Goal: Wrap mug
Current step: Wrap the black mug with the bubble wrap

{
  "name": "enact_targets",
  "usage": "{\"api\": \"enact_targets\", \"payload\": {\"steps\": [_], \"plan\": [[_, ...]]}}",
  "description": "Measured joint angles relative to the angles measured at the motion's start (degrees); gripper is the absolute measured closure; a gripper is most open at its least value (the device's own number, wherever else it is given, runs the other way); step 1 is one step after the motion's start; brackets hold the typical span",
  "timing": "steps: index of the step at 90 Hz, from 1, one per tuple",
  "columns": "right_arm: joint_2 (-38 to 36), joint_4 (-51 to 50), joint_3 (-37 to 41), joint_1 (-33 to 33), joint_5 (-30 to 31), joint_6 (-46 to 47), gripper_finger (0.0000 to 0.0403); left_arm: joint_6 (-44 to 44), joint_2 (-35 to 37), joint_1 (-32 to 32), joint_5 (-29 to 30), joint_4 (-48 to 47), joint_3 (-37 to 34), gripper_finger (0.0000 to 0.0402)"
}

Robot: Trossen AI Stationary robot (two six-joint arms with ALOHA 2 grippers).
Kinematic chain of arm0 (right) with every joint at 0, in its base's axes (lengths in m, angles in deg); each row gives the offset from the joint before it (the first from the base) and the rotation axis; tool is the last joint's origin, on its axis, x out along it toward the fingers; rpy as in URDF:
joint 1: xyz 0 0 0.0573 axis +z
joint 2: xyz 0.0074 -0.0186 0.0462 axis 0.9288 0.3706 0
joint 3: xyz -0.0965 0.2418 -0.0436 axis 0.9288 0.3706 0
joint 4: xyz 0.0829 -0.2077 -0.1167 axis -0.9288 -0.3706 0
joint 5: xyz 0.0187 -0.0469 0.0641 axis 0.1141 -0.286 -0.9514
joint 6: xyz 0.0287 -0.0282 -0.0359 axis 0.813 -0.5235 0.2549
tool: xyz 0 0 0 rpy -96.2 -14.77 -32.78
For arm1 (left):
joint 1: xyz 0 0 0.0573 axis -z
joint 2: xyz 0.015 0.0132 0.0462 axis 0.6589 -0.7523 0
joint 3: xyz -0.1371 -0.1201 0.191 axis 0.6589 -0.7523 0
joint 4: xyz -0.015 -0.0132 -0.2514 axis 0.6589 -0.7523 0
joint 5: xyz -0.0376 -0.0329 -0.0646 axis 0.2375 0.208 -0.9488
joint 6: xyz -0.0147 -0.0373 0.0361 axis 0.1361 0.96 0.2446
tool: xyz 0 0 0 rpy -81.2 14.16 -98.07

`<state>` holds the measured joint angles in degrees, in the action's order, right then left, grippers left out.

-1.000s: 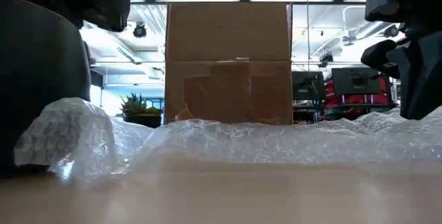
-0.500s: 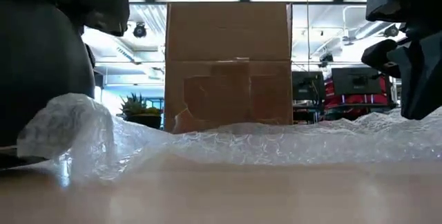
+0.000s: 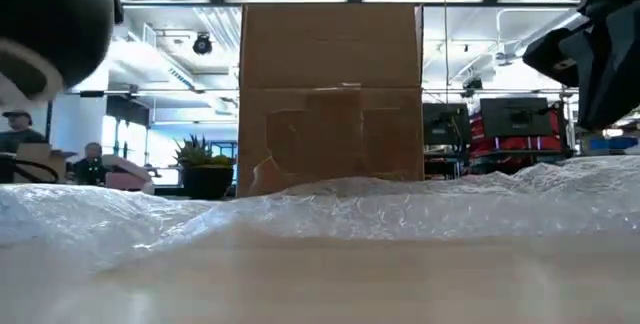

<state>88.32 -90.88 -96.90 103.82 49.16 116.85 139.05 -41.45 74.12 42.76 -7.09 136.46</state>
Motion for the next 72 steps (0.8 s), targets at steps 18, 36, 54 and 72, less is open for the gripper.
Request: {"api": "enact_targets", "payload": {"steps": [18,36,54,72], "plan": [[-0.1,-2.6,0.0,0.0,0.0,1.4,0.0389,-1.2,0.1,0.5,6.1,2.4,2.7,0.0401],[0.0,-2.9,0.0,0.0,0.0,1.5,0.0389,-6.7,0.0,-1.4,9.7,14.1,0.2,0.0401],[0.0,-2.8,0.0,0.0,0.0,2.1,0.0389,-12.6,-1.2,-5.0,10.9,28.4,-3.5,0.0401],[2.0,-0.7,0.3,0.0,0.0,3.5,0.0389,-16.7,-6.6,-7.5,11.1,34.2,-3.9,0.0402]]}}
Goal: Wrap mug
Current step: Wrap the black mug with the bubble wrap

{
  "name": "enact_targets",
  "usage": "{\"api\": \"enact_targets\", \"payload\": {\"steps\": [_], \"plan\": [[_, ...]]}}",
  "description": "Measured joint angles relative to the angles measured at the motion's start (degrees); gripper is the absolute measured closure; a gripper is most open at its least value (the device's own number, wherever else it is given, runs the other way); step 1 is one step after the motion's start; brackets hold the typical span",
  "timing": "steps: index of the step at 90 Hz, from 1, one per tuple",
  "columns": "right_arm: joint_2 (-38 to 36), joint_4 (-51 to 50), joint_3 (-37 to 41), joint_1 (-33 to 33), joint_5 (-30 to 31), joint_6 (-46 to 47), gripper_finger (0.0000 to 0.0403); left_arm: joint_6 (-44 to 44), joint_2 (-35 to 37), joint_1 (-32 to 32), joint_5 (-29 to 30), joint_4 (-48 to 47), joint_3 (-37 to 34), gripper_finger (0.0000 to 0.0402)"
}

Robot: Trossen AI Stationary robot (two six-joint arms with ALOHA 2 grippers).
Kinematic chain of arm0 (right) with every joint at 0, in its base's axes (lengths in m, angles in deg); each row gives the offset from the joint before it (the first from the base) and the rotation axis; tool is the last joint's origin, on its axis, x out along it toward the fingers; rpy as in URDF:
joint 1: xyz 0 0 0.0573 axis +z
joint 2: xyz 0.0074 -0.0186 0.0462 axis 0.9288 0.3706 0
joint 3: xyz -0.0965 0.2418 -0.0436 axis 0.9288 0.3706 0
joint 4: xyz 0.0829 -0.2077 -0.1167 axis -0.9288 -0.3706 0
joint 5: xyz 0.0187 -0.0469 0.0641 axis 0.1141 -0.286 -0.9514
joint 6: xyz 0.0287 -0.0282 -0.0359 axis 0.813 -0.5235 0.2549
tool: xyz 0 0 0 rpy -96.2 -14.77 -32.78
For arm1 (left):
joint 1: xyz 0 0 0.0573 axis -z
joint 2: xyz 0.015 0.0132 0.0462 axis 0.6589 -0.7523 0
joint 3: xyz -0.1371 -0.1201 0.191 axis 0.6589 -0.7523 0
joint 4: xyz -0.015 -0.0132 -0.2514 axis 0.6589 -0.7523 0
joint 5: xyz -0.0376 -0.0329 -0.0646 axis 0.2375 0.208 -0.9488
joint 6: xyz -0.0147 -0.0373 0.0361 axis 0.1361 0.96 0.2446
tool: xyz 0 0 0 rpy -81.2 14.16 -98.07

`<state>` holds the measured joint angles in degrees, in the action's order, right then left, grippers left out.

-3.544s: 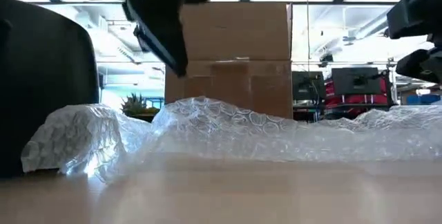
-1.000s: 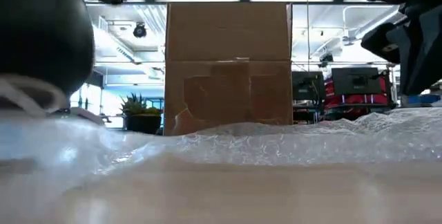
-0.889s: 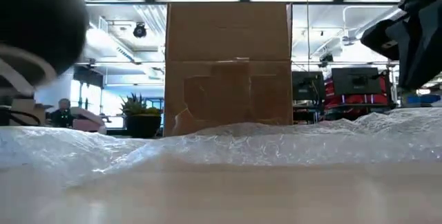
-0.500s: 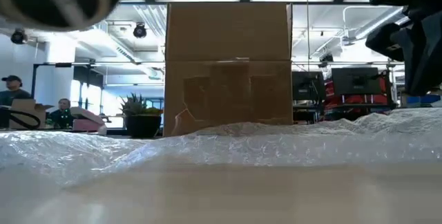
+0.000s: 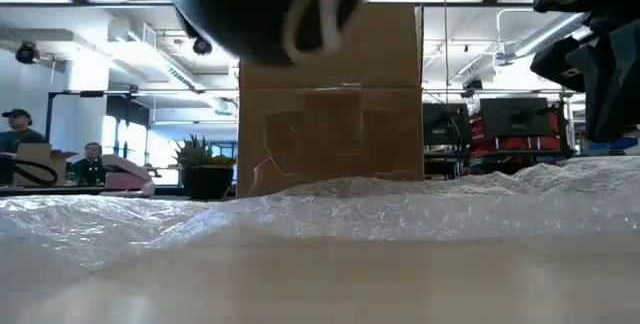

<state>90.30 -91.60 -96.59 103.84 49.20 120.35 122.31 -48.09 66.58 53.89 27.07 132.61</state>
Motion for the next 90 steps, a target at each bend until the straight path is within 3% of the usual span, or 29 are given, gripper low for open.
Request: {"api": "enact_targets", "payload": {"steps": [19,37,51,65,72,90], "plan": [[7.6,11.7,0.3,-0.1,-0.4,-4.4,0.0389,2.1,-5.1,-0.3,1.8,0.8,-0.1,0.0401],[17.6,21.6,-2.6,-2.3,-0.3,-7.9,0.0389,5.0,-3.5,1.2,1.0,-3.3,-0.1,0.0401],[24.7,24.6,-9.1,-3.8,-0.2,-14.2,0.0389,6.3,-1.2,2.0,1.5,-5.1,-0.1,0.0401],[27.6,22.0,-18.3,-4.6,-0.4,-24.0,0.0389,5.9,-0.4,2.1,2.8,-5.4,-0.1,0.0401],[26.8,14.4,-23.1,-4.9,0.0,-26.4,0.0389,5.2,-0.3,1.7,3.3,-5.0,-0.1,0.0401],[19.1,-4.6,-26.6,-4.1,1.7,-21.8,0.0389,0.8,-1.2,-1.5,3.7,-3.3,0.6,0.0401]]}}
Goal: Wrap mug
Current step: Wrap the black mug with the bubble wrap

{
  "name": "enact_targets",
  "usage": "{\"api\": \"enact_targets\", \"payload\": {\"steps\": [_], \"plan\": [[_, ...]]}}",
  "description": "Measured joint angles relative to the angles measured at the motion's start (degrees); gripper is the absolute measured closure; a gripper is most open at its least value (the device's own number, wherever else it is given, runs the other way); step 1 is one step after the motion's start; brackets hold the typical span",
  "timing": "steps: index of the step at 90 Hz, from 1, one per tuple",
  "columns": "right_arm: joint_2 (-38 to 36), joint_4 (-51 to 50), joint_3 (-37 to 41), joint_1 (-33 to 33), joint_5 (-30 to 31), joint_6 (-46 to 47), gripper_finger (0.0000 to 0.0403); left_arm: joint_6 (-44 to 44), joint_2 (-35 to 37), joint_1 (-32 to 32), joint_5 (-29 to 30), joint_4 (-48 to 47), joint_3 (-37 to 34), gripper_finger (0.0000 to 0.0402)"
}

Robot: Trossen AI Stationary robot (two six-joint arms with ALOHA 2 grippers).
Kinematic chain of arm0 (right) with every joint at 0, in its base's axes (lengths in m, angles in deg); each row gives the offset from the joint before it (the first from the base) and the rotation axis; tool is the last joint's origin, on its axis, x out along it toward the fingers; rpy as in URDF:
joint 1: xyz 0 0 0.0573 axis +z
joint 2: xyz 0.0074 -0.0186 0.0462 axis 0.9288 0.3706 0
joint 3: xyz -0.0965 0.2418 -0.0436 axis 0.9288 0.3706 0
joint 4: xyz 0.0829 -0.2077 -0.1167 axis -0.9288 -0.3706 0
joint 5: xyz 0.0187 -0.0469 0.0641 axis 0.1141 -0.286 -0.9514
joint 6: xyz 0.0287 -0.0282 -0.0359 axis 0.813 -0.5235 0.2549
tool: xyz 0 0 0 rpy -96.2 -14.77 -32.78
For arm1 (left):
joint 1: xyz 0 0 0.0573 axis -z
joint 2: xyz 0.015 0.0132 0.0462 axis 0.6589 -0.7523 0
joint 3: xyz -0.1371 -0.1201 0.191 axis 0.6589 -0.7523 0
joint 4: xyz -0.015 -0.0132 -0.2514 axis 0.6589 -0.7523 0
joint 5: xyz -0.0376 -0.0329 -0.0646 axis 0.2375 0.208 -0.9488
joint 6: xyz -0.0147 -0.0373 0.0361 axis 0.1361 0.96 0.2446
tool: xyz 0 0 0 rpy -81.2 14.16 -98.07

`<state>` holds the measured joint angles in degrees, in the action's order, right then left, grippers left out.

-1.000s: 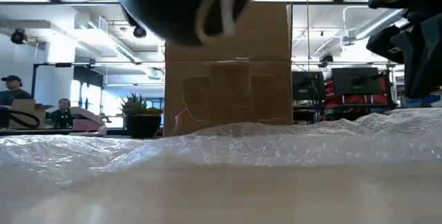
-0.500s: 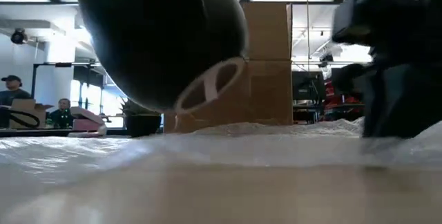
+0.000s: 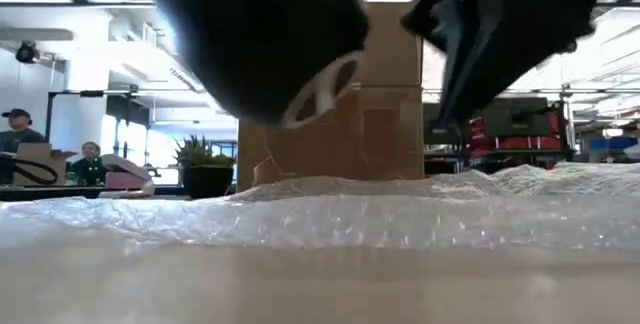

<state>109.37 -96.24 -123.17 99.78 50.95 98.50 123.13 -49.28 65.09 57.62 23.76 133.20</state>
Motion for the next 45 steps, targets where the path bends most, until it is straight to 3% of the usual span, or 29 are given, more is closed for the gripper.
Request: {"api": "enact_targets", "payload": {"steps": [10,23,45], "plan": [[-6.9,-4.7,4.8,2.7,3.5,8.0,0.0389,-4.2,-1.6,-2.2,-1.2,0.1,2.7,0.0401],[-15.6,-3.1,14.0,7.2,7.9,20.3,0.0389,-9.3,-5.0,-5.8,-4.8,-1.4,6.8,0.0401],[-22.0,2.0,24.1,13.3,11.6,34.0,0.0389,-13.7,-13.9,-10.2,-7.1,-14.5,17.6,0.0401]]}}
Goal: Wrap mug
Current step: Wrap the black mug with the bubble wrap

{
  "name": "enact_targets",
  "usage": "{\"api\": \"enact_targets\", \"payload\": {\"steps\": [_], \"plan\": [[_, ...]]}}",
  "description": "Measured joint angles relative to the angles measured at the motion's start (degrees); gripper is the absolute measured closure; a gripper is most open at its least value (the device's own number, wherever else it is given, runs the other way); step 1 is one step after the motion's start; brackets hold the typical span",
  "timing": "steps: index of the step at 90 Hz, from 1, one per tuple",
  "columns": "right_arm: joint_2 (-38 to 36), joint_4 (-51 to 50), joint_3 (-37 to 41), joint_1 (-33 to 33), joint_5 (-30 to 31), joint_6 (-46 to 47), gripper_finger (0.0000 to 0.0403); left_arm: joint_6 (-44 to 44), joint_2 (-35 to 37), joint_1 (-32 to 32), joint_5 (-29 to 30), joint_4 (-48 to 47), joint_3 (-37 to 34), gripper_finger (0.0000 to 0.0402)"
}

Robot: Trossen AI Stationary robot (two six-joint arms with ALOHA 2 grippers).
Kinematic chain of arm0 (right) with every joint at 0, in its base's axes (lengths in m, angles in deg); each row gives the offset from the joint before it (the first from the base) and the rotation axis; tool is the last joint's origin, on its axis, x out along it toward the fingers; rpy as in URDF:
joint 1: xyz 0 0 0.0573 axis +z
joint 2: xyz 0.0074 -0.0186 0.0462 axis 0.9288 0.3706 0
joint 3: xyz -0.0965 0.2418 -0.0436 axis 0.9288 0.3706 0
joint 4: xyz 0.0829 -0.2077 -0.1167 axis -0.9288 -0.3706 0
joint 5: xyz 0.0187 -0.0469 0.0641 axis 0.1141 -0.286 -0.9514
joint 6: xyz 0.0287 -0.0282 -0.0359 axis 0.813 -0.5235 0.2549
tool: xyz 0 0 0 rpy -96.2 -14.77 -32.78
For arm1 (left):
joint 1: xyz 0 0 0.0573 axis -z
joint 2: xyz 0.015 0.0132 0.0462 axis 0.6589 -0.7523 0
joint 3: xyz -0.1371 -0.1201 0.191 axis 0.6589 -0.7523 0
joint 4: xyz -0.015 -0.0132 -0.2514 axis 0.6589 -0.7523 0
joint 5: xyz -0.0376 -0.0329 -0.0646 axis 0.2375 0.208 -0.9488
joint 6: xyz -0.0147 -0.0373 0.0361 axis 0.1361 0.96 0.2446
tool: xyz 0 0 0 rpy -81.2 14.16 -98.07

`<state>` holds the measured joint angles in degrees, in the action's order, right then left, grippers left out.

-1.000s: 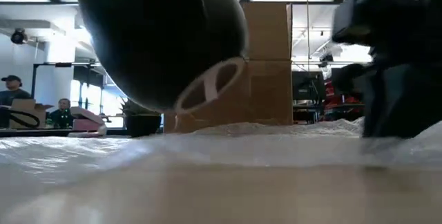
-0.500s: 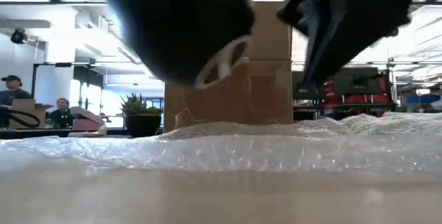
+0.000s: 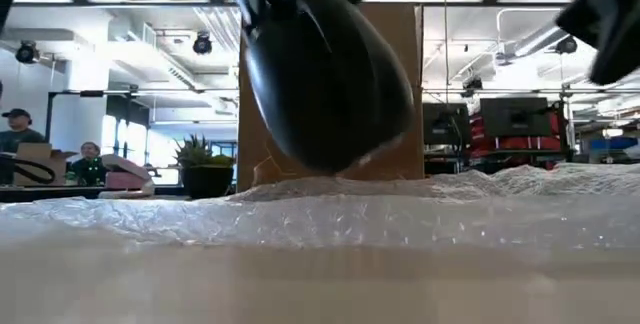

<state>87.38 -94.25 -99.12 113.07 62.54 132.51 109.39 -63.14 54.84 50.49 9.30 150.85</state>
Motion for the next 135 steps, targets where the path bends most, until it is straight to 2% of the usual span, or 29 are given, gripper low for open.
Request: {"api": "enact_targets", "payload": {"steps": [10,21,35,56,65,75,91,104,111,120,135], "plan": [[0.6,-0.1,0.6,0.8,0.3,1.5,0.0389,-1.7,-3.2,-0.5,-1.6,-3.9,4.5,0.0401],[1.6,-0.1,0.6,1.3,0.1,1.5,0.0389,-4.0,-5.9,-1.0,-1.7,-4.0,7.0,0.0401],[2.4,0.0,0.5,1.3,0.1,1.4,0.0389,-5.6,-8.6,-2.9,-2.3,-2.2,8.2,0.0397],[3.0,-0.1,0.6,1.3,-0.3,3.4,0.0389,-5.4,-8.7,-5.0,-3.5,-1.7,7.8,0.0391],[2.9,-0.1,0.6,1.3,-0.3,6.9,0.0389,-5.7,-8.7,-5.1,-6.3,0.5,7.8,0.0369],[2.9,-0.2,0.6,1.3,-0.4,7.9,0.0383,-5.9,-8.5,-5.0,-8.7,1.4,8.1,0.0317],[1.7,-4.3,-0.8,1.4,-7.7,10.1,0.033,-5.3,-7.4,-5.0,-10.2,-1.5,11.0,0.0217],[-0.3,-16.0,-2.4,1.5,-11.8,15.8,0.0263,-4.9,-6.5,-4.8,-7.9,-8.4,15.8,0.0161],[-1.1,-21.2,-2.7,1.9,-13.3,20.3,0.0229,-4.4,-6.4,-4.3,-6.1,-14.2,17.9,0.0146],[-1.3,-23.0,-0.7,2.7,-16.0,24.2,0.0194,-3.1,-6.1,-3.1,-5.2,-19.2,18.2,0.0138],[-0.7,-23.1,4.2,3.1,-19.7,28.1,0.0159,1.4,-3.1,0.5,-5.2,-18.7,11.8,0.0148]]}}
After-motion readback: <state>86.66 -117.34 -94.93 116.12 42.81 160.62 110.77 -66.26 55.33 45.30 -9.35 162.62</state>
